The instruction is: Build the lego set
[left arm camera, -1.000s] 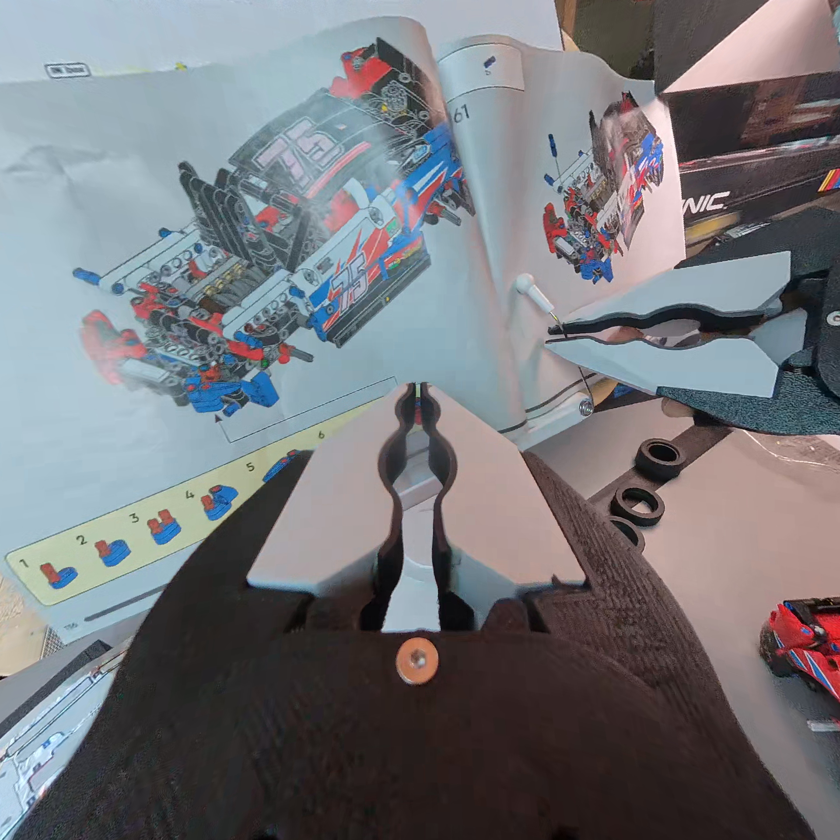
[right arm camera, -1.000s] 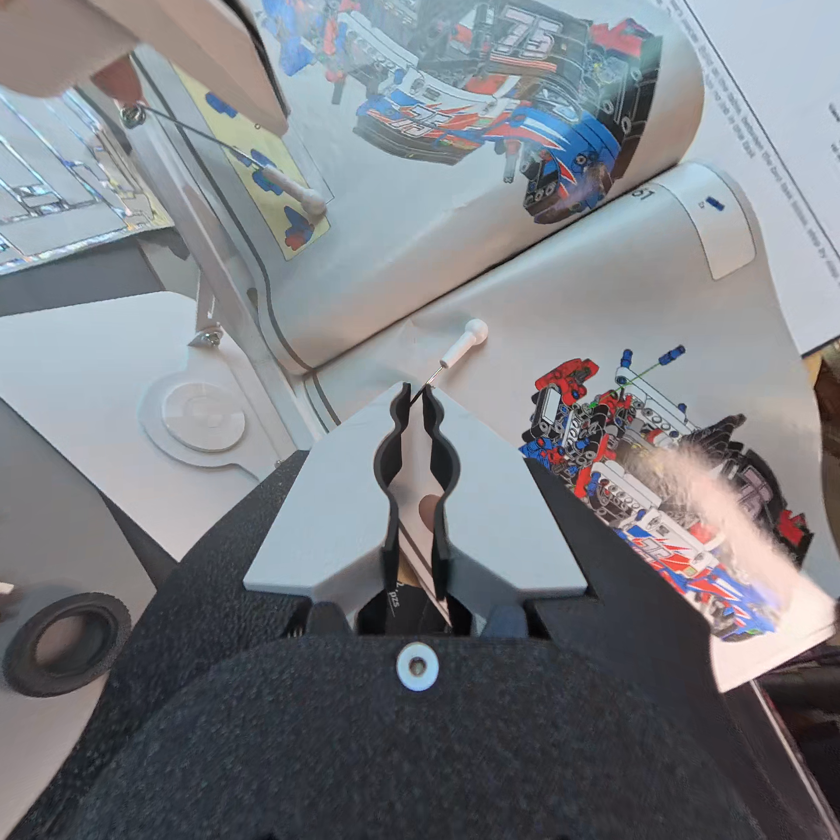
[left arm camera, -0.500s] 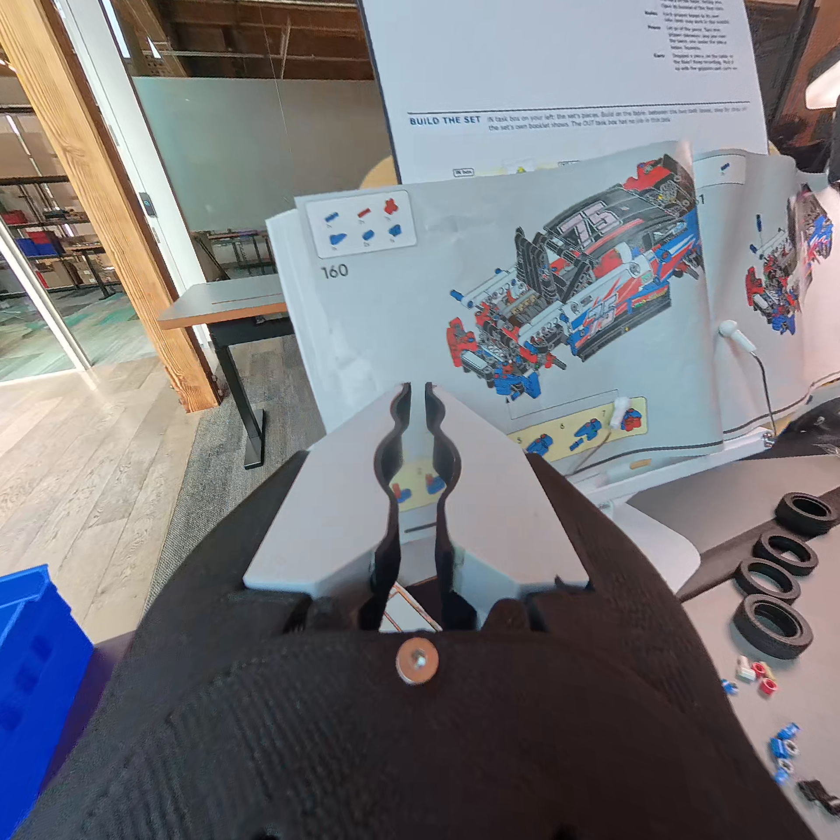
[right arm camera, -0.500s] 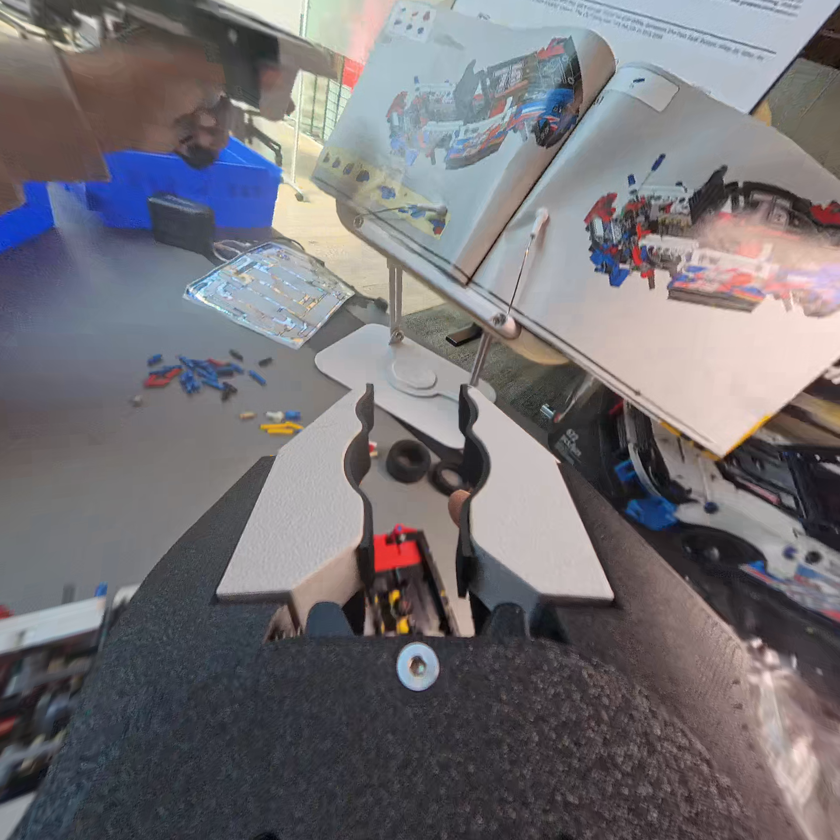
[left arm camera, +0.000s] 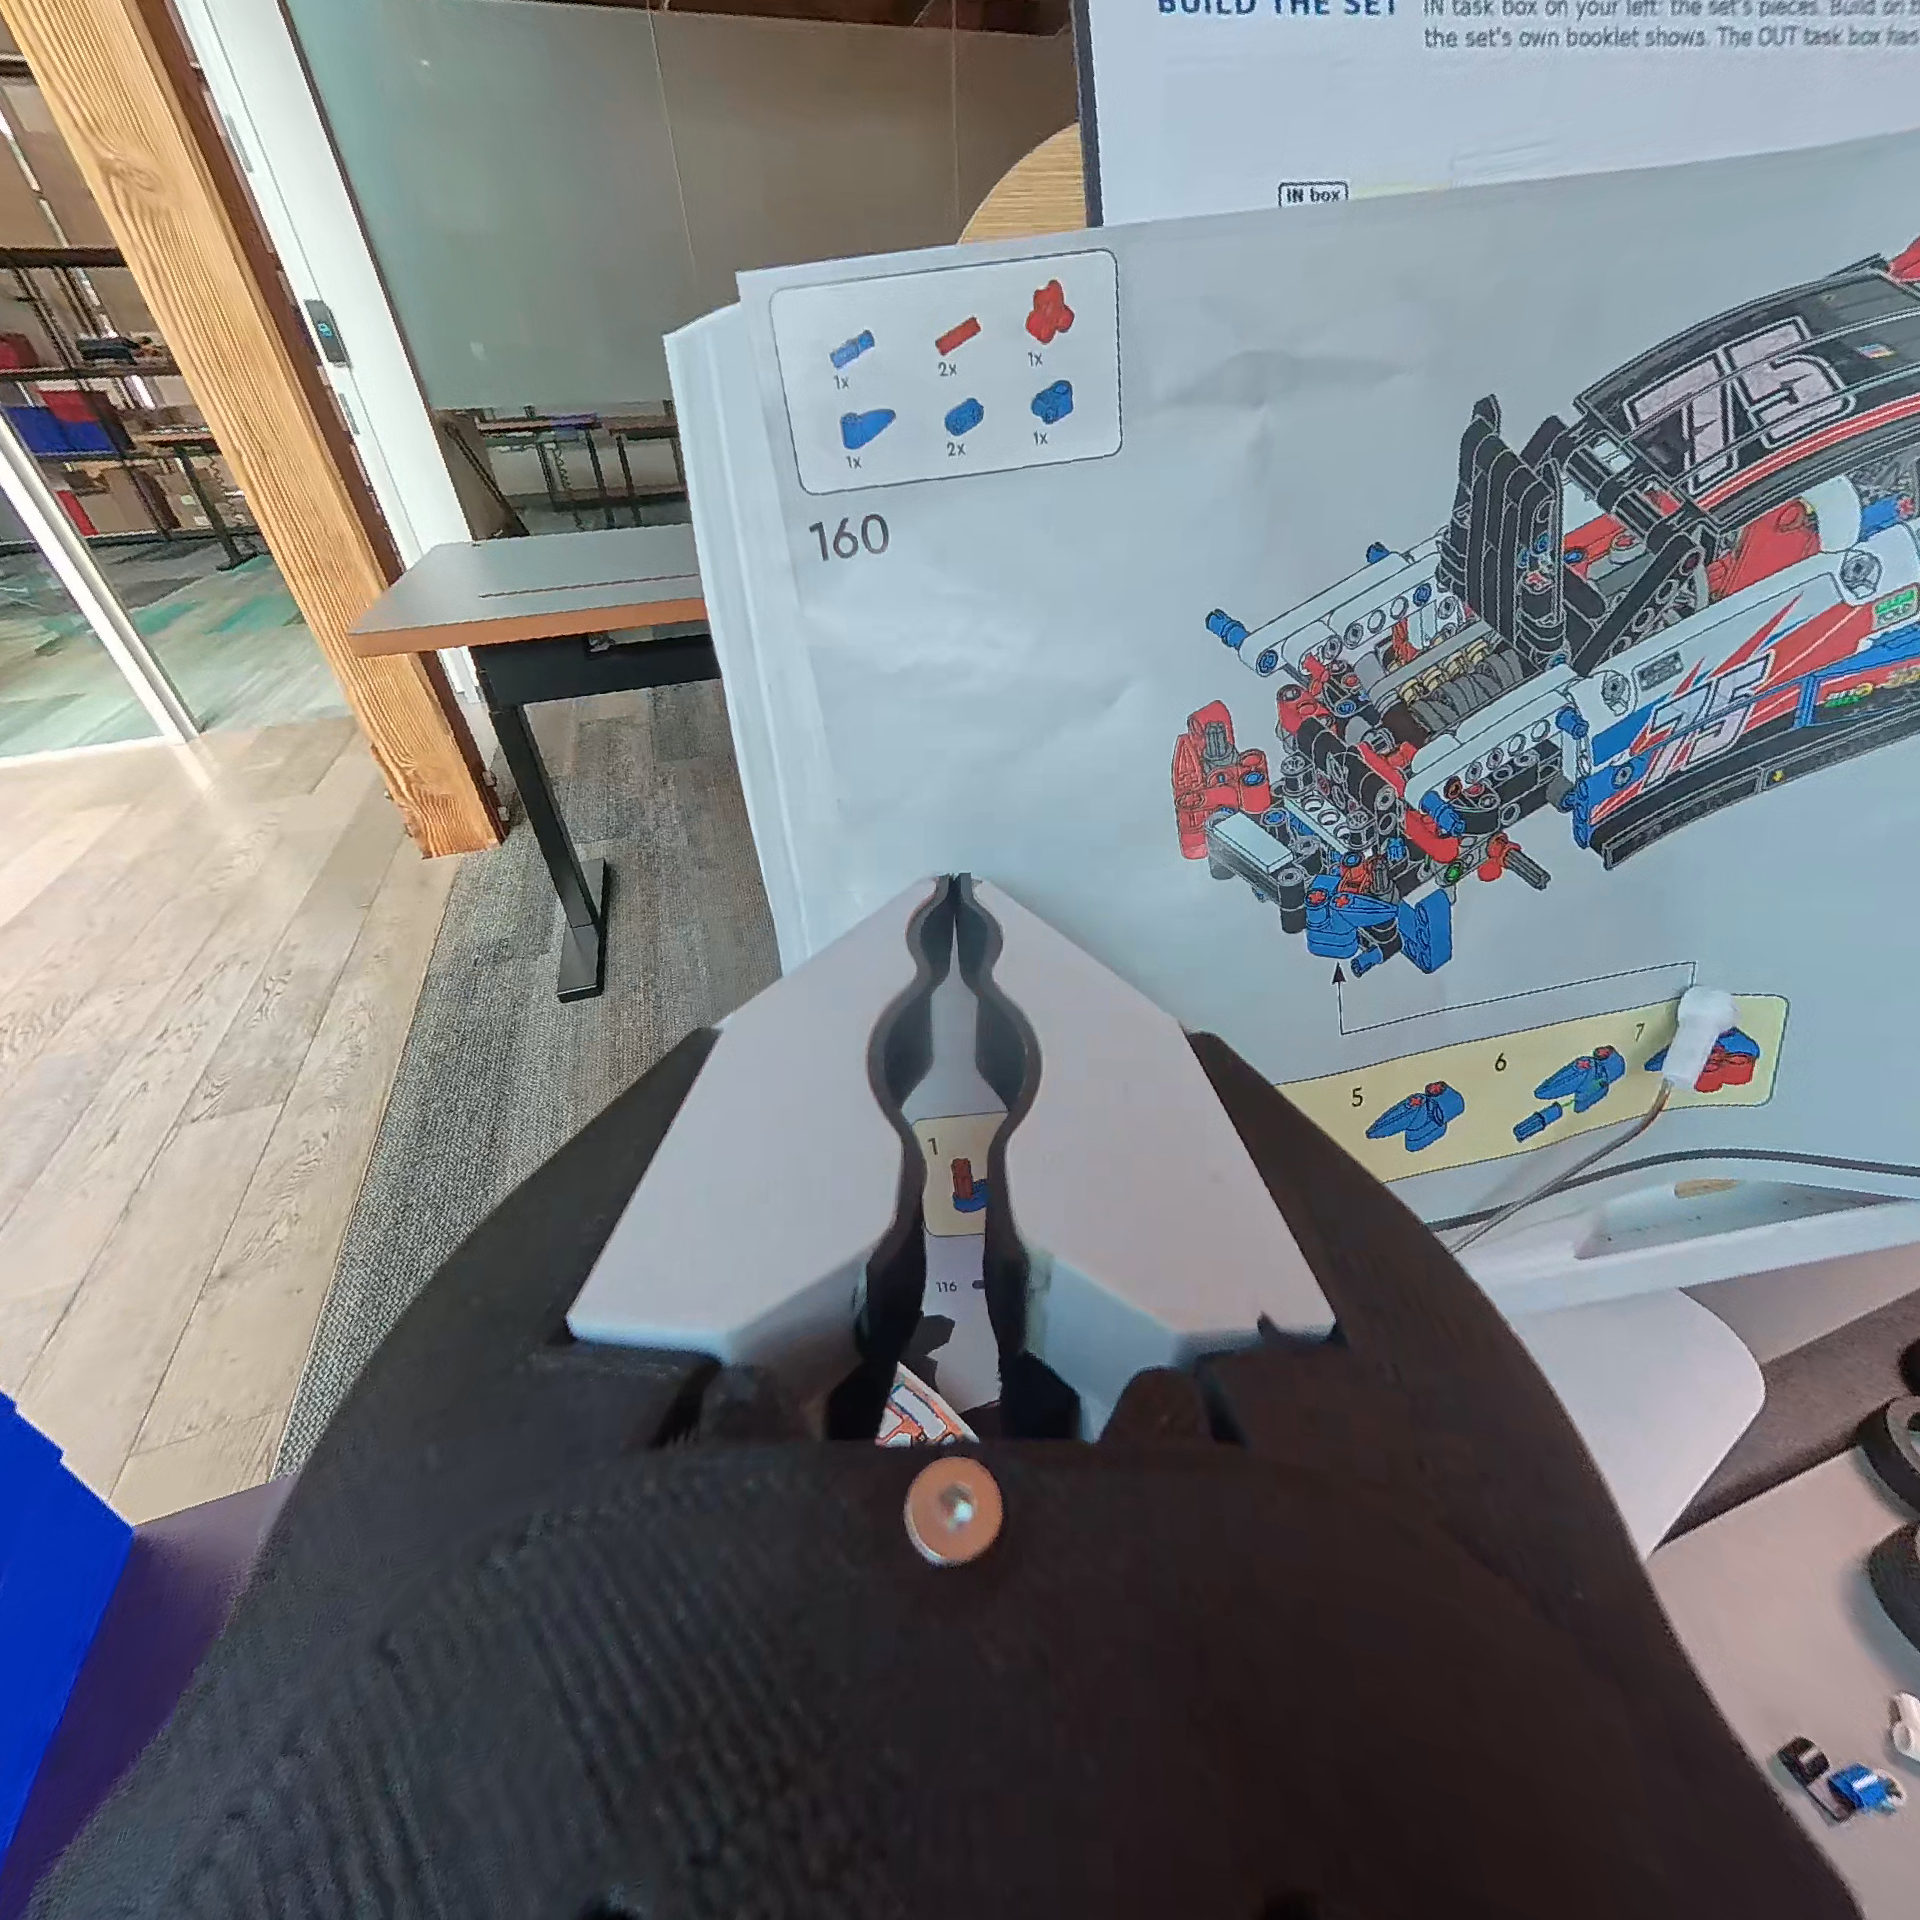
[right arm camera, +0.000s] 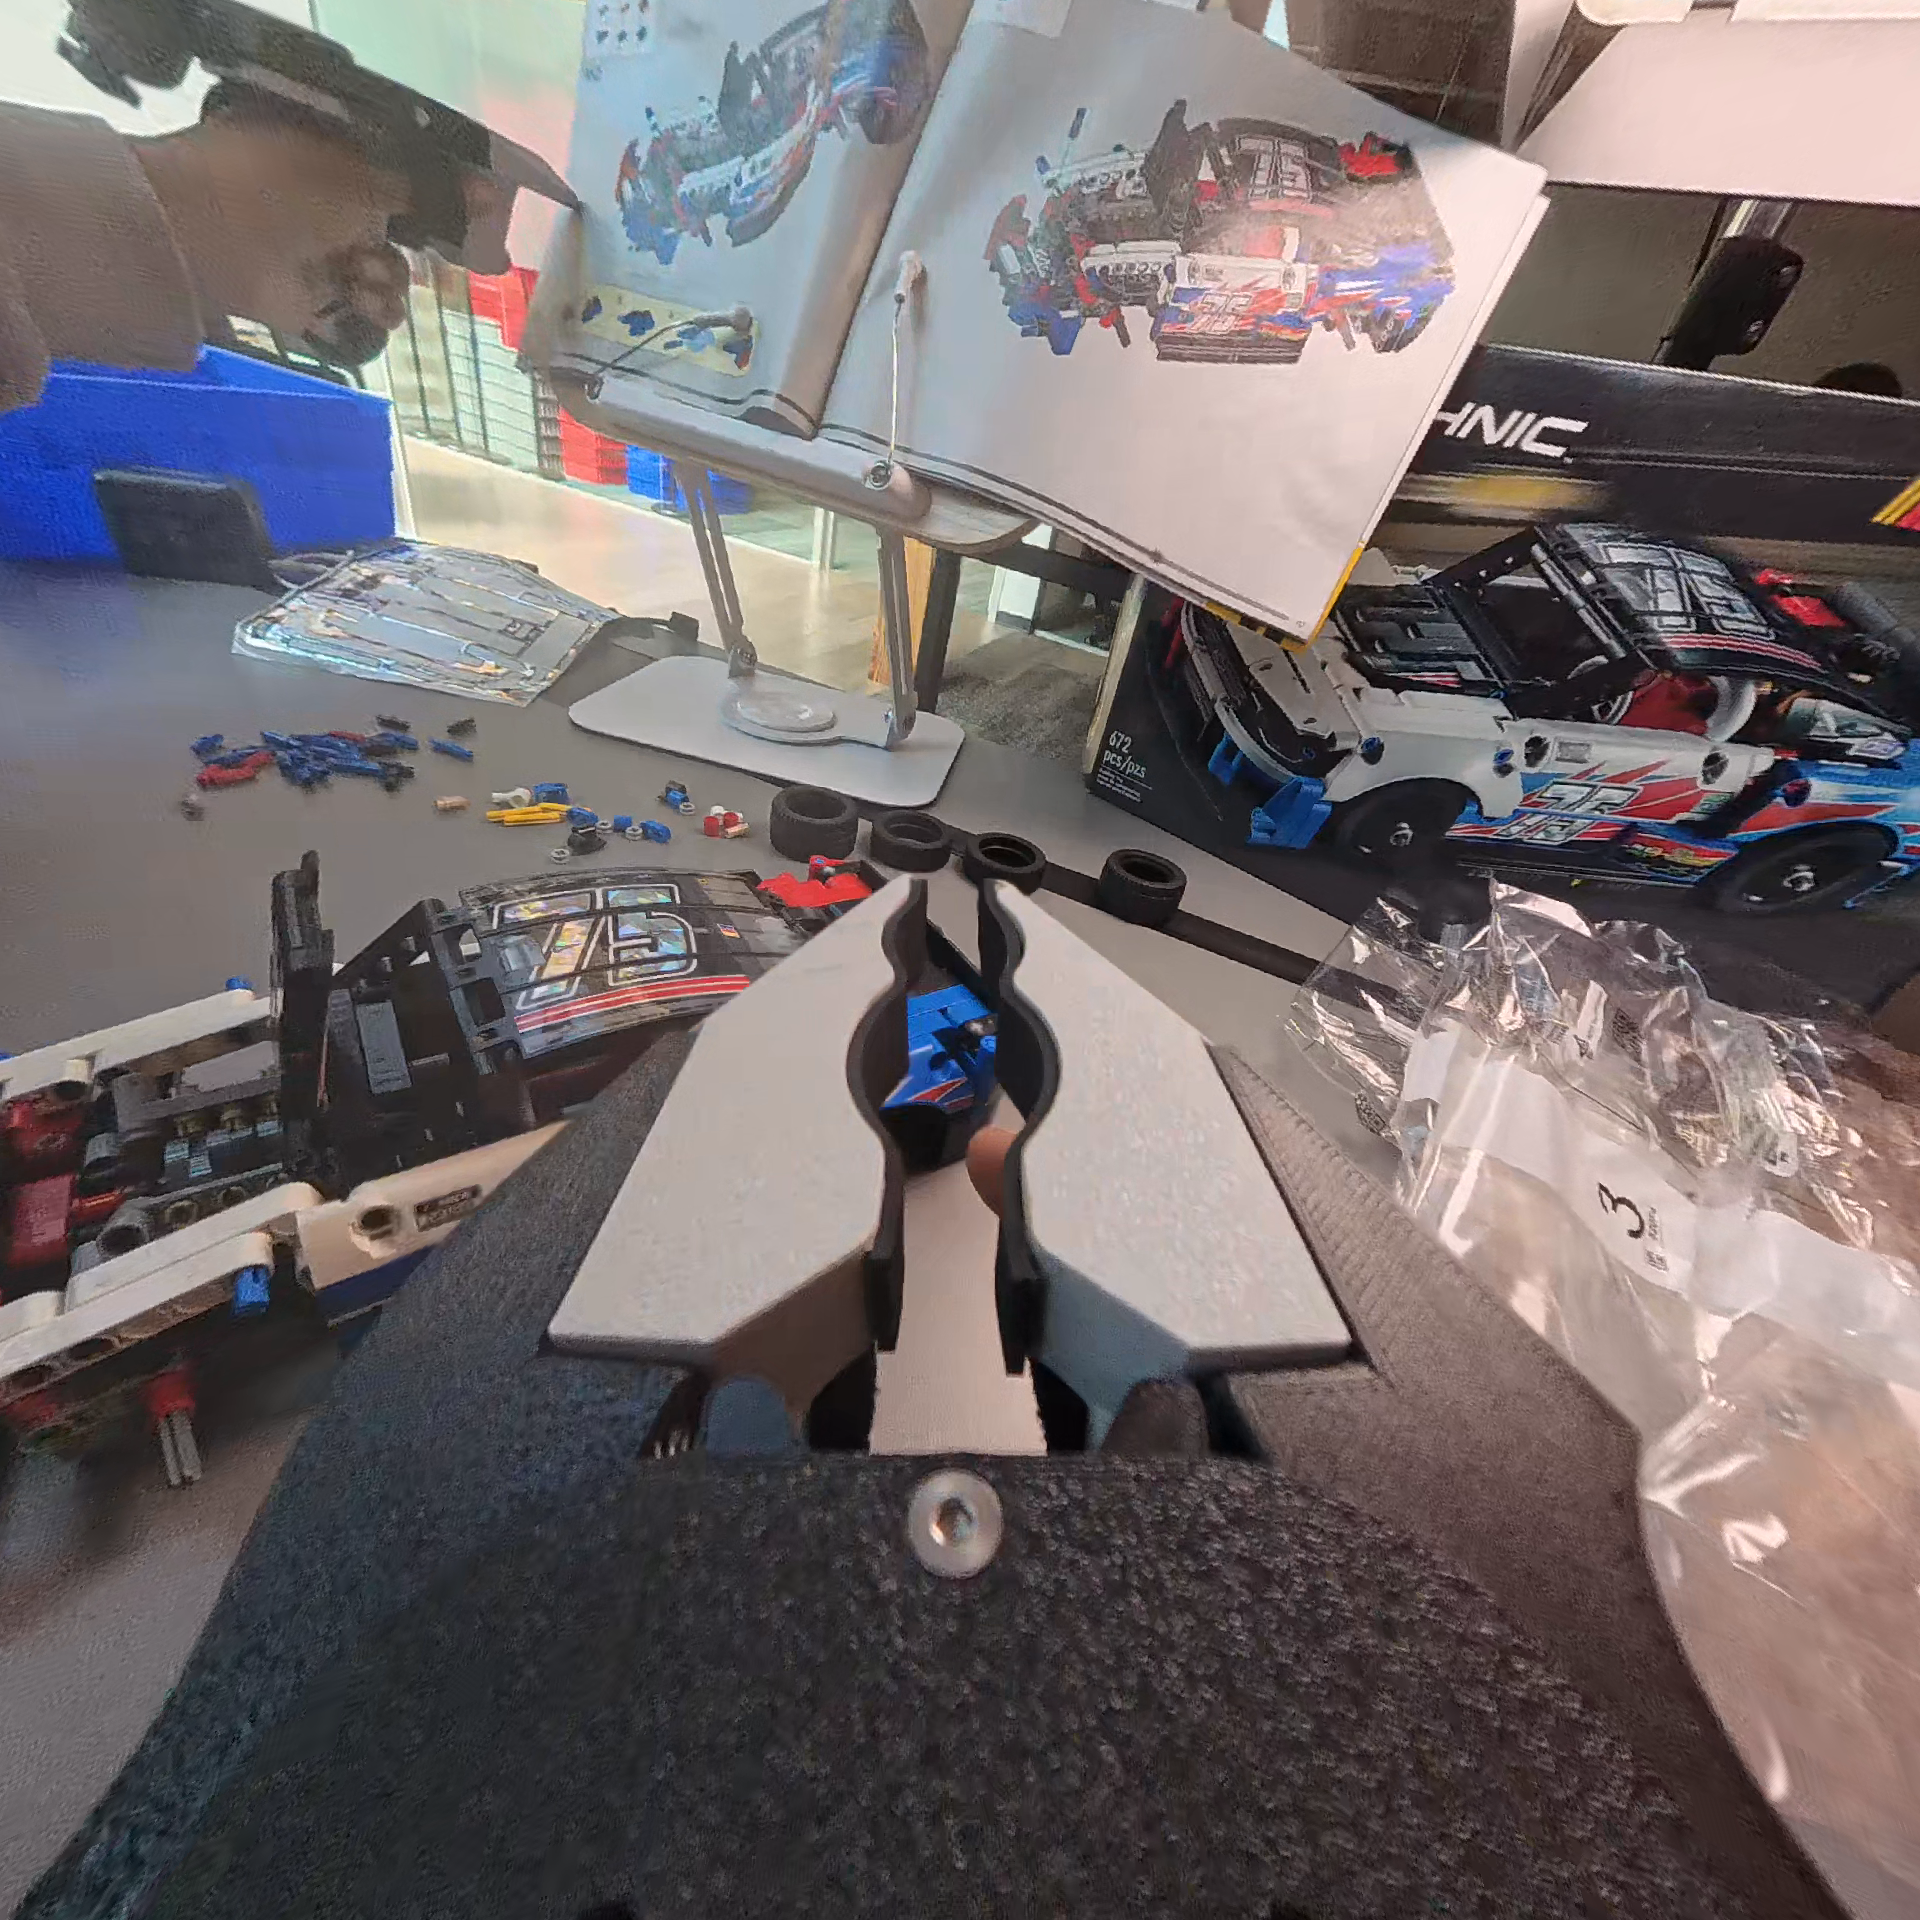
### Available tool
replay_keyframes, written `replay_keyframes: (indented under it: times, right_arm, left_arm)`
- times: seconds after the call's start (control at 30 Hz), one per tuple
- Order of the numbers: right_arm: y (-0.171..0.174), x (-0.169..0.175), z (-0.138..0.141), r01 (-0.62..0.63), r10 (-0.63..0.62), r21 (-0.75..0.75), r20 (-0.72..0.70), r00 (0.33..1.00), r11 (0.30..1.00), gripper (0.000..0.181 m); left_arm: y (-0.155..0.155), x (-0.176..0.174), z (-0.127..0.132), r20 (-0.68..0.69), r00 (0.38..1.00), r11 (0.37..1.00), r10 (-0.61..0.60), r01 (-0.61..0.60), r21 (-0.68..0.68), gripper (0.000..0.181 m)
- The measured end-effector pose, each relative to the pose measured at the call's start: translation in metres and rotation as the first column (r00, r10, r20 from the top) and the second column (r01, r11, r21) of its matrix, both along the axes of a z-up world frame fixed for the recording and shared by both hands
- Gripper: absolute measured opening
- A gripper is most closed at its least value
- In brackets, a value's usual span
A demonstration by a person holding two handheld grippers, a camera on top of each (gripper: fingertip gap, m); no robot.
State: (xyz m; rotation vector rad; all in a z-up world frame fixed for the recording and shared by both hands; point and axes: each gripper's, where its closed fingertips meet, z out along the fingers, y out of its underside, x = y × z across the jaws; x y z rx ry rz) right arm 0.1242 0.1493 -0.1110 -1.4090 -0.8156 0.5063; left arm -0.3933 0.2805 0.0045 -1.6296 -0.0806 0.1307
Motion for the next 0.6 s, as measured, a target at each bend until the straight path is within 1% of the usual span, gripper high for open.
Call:
replay_keyframes:
  times: [0.07, 0.17, 0.27, 0.33, 0.5, 0.6]
  right_arm:
    - [-0.004, -0.006, 0.000, -0.028, 0.028, -0.002, -0.023, 0.999, 1.000, 0.006]
    - [-0.007, -0.006, -0.006, -0.035, 0.035, -0.011, -0.047, 0.998, 0.999, 0.006]
    - [-0.007, -0.004, -0.011, -0.030, 0.028, -0.028, -0.075, 0.997, 0.999, 0.005]
    - [-0.009, -0.007, -0.014, -0.047, 0.044, -0.037, -0.080, 0.996, 0.998, 0.006]
    - [-0.013, -0.014, -0.023, -0.077, 0.076, -0.032, -0.034, 0.997, 0.997, 0.005]
    - [-0.014, -0.016, -0.025, -0.084, 0.084, -0.024, -0.018, 0.996, 0.996, 0.005]
  left_arm:
    - [-0.002, -0.002, 0.005, 0.009, 1.000, 1.000, 0.012, -0.013, 0.009, 0.000]
    - [-0.009, -0.007, 0.031, 0.028, 0.999, 0.994, 0.022, -0.025, 0.105, 0.000]
    - [-0.007, -0.011, 0.056, -0.006, 1.000, 0.989, 0.029, -0.028, 0.147, 0.000]
    - [-0.001, -0.014, 0.069, -0.030, 0.999, 0.988, 0.034, -0.029, 0.149, 0.000]
    - [0.015, -0.018, 0.076, -0.061, 0.996, 0.991, 0.062, -0.054, 0.122, 0.000]
    - [0.020, -0.013, 0.076, -0.075, 0.996, 0.992, 0.052, -0.043, 0.122, 0.000]
